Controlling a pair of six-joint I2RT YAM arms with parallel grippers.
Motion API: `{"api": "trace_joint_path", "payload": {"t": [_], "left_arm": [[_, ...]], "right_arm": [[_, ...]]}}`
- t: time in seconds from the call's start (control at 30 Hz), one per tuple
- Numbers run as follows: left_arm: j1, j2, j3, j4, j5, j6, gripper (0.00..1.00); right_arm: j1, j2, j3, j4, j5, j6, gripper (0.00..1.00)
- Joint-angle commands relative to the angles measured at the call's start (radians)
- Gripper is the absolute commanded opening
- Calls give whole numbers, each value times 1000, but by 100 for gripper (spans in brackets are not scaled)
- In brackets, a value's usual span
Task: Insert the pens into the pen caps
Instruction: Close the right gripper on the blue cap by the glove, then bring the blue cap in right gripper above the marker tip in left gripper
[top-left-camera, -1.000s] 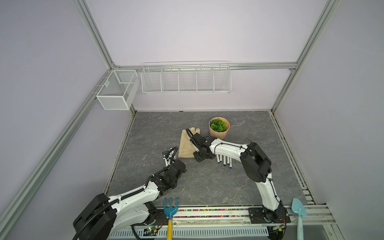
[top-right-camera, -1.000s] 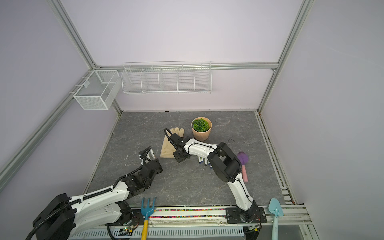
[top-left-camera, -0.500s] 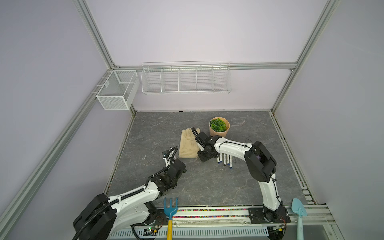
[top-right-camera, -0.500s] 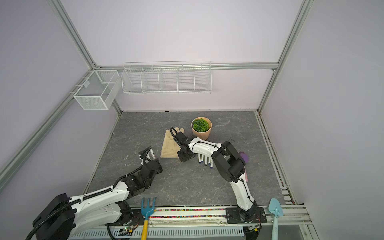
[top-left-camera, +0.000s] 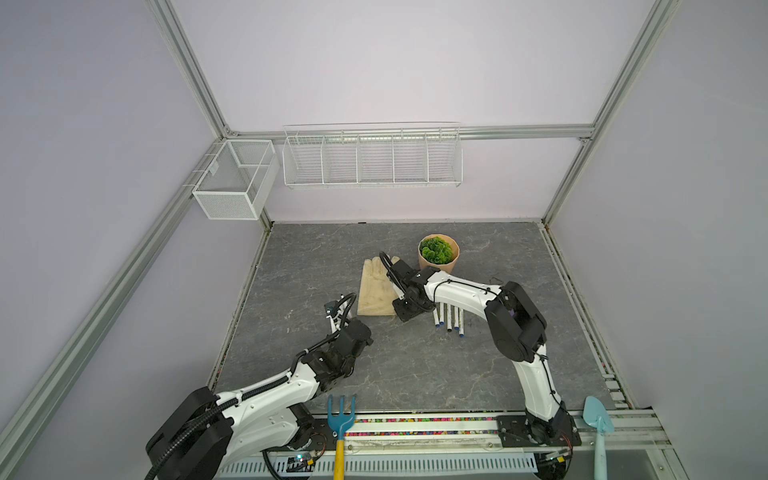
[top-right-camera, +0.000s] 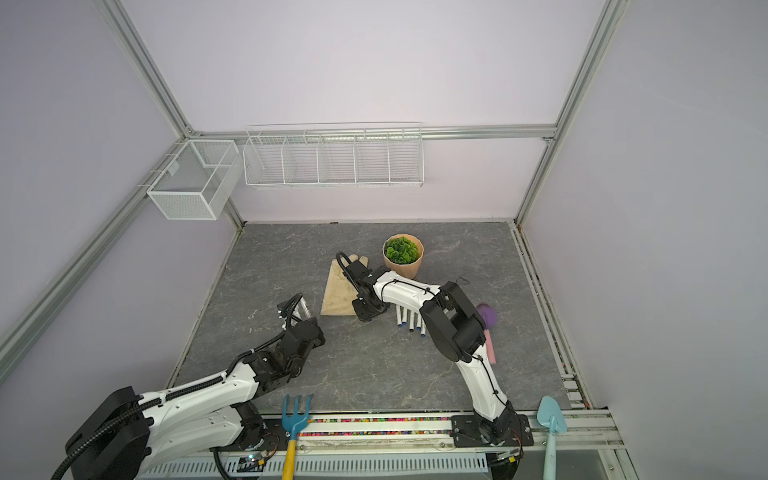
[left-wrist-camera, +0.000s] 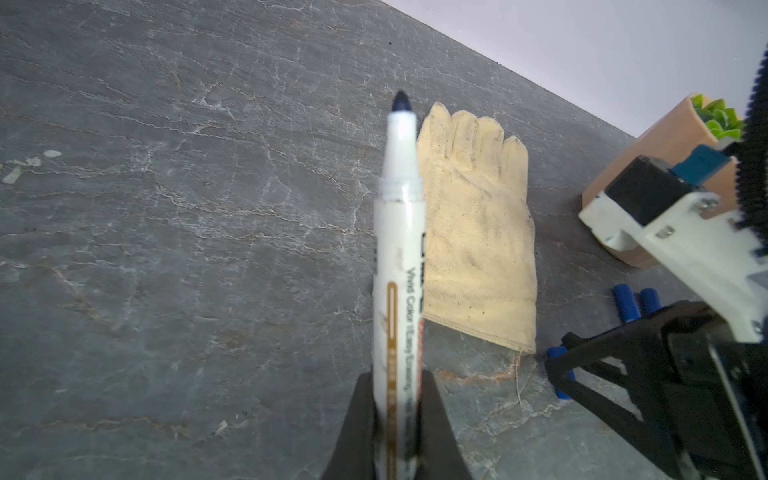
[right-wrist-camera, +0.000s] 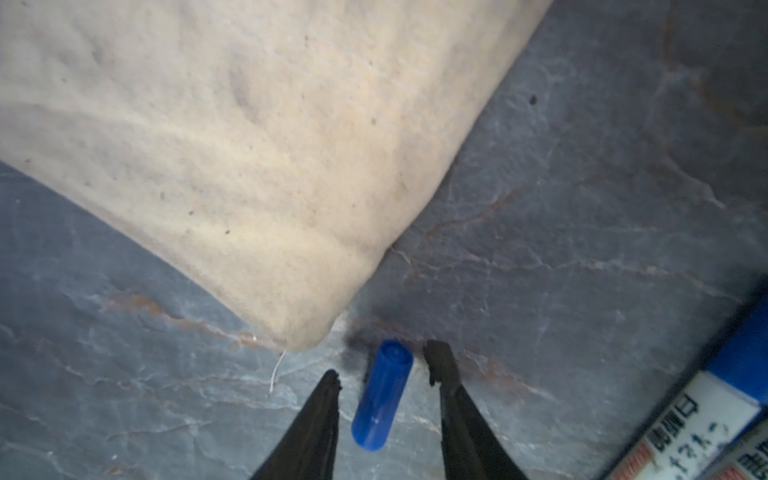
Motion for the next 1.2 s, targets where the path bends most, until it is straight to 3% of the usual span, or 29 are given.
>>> {"api": "trace_joint_path", "payload": {"t": [0.0,0.2,0.4,0.6,0.73,0.93,1.17], "left_arm": [[5,4,27,13,-1,8,0],[5,6,32,10,2,19,0],[5,10,31,13,6,22,0],[4,16,35,18,16,34,0],[5,18,42,28,40,71,0],[5,37,46,122,202,197,0],[5,96,62,287,582,353,0]], "right_arm": [[6,53,50,-76,30,-26,42],[26,103,100,-128,104,-51,40],[29,124,125,-149,103,-44,32],[20,118,128,-144,52,-19,17],[-14,38,66,-72,-25,15,10],[-87,-246,-150,149,-148,77,7],[-142,-595,-460,457,-292,169,7]]}}
